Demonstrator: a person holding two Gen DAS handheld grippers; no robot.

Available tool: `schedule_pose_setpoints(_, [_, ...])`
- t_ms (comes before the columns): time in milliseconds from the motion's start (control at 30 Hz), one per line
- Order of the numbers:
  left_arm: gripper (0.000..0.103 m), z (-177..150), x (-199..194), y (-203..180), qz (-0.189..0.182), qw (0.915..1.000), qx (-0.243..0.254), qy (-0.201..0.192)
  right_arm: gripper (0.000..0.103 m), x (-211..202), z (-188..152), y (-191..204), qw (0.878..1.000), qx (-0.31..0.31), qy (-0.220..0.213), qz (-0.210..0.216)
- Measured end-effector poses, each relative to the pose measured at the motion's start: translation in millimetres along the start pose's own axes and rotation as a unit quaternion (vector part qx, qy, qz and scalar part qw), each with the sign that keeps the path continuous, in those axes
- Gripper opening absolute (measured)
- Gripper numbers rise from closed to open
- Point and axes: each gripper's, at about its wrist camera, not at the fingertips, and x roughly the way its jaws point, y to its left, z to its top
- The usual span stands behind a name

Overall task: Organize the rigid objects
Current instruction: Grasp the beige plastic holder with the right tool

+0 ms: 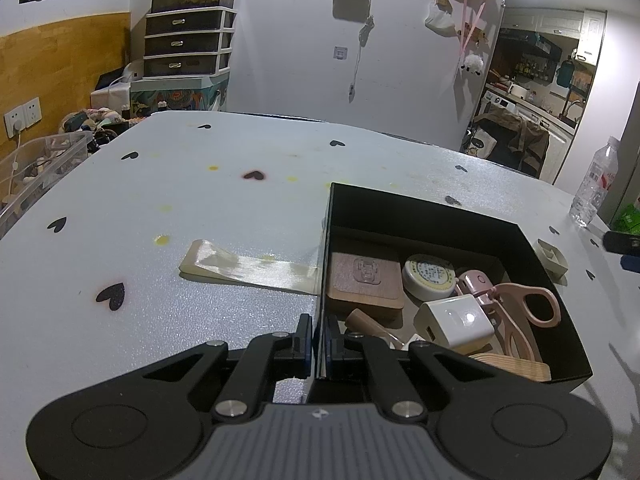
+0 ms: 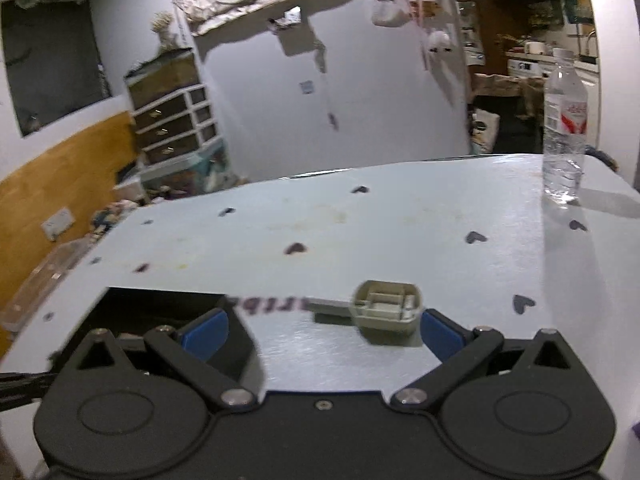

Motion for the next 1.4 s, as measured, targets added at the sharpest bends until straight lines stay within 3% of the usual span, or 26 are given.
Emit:
schedule_pose_setpoints(100, [0.006, 0, 0, 0, 0.0, 1.0, 0.0, 0.0, 0.103, 21, 0, -4, 0.999, -0.014, 0.001, -0.032])
schedule_pose_setpoints(200, [0.006, 0, 0, 0, 0.0, 1.0, 0.0, 0.0, 0.103, 42, -3, -8, 0.998, -0.026, -0.034, -0.054])
schedule_pose_setpoints(367, [0.006, 0, 0, 0, 0.002, 1.0, 0.004, 0.002, 0.103, 82, -2, -21, 0.997, -0.049, 0.016, -0.066])
schedule_pose_setpoints(600, [0.006, 1, 3, 0, 0.004, 1.0, 0.006, 0.006, 0.103, 108, -4, -32, 0.993, -0.064, 0.051, -0.079])
schedule_pose_setpoints(833, [0.006, 0, 4, -2, 0.007, 0.9999, 0.007, 0.008, 0.09, 112, 1, -32, 0.995, -0.066, 0.062, -0.039])
schedule_pose_setpoints(1000, [0.006, 0, 5, -3, 0.007, 0.9999, 0.007, 0.008, 0.066, 110, 1, -31, 0.995, -0.07, 0.061, -0.027])
schedule_pose_setpoints(1400, [0.006, 0, 4, -3, 0.004, 1.0, 0.005, 0.005, 0.066, 65, -12, -35, 0.997, -0.057, 0.057, -0.004])
